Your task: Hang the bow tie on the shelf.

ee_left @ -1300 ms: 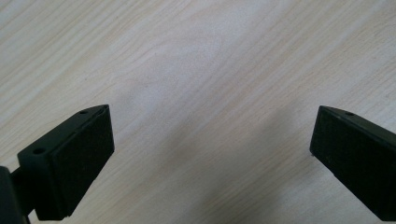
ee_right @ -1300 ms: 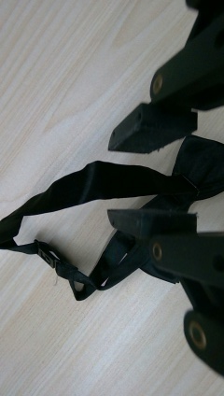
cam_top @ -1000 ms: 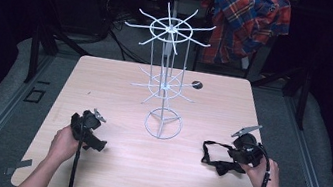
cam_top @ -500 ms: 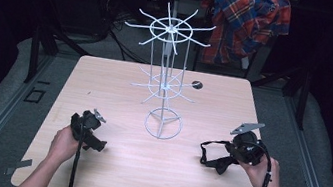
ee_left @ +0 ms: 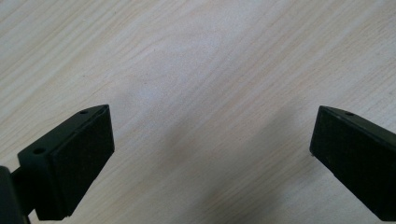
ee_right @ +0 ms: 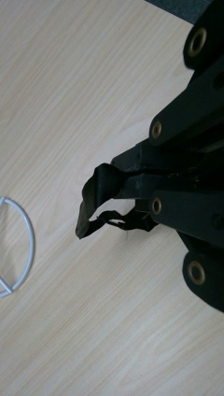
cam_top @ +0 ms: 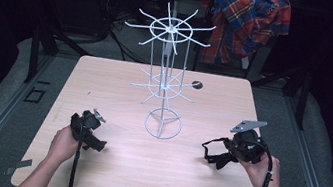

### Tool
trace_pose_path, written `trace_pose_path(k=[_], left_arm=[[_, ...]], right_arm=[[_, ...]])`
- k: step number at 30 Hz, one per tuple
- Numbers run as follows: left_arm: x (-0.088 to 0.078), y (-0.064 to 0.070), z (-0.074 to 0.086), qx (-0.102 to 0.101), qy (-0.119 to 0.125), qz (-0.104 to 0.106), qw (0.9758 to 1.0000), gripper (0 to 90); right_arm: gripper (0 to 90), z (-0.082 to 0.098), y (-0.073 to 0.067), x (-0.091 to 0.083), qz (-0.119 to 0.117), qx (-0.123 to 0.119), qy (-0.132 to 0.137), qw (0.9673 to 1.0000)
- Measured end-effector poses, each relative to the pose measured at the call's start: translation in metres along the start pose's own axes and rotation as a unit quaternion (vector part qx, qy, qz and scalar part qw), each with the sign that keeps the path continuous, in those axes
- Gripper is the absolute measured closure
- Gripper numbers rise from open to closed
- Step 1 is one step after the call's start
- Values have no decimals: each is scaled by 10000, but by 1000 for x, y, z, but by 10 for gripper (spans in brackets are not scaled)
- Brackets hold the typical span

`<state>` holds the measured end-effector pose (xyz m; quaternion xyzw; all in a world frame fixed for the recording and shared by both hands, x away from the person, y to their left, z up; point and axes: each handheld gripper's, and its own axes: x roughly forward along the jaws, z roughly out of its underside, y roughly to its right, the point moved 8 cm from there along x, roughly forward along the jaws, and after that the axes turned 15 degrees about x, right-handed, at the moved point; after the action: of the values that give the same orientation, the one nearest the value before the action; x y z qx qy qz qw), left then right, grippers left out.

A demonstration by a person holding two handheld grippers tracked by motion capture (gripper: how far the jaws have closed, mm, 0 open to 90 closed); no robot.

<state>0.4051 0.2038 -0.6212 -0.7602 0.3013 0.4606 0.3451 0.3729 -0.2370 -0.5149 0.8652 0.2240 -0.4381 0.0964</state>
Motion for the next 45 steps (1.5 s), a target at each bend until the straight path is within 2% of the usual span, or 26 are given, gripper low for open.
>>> trace_pose_path(k=[12,32,45], left_arm=[[0,0,0,-15,2,4,10000,0],[1,0,1,-15,-7,15,10000,0],[0,0,1,-2,5,24,10000,0]], right_arm=[[881,-11,-8,-10,-43,-138,163,9998],[881,-43,-32,-8,-217,-345,365,9985],[881,-61,-39,-6,-297,-374,473,9977]])
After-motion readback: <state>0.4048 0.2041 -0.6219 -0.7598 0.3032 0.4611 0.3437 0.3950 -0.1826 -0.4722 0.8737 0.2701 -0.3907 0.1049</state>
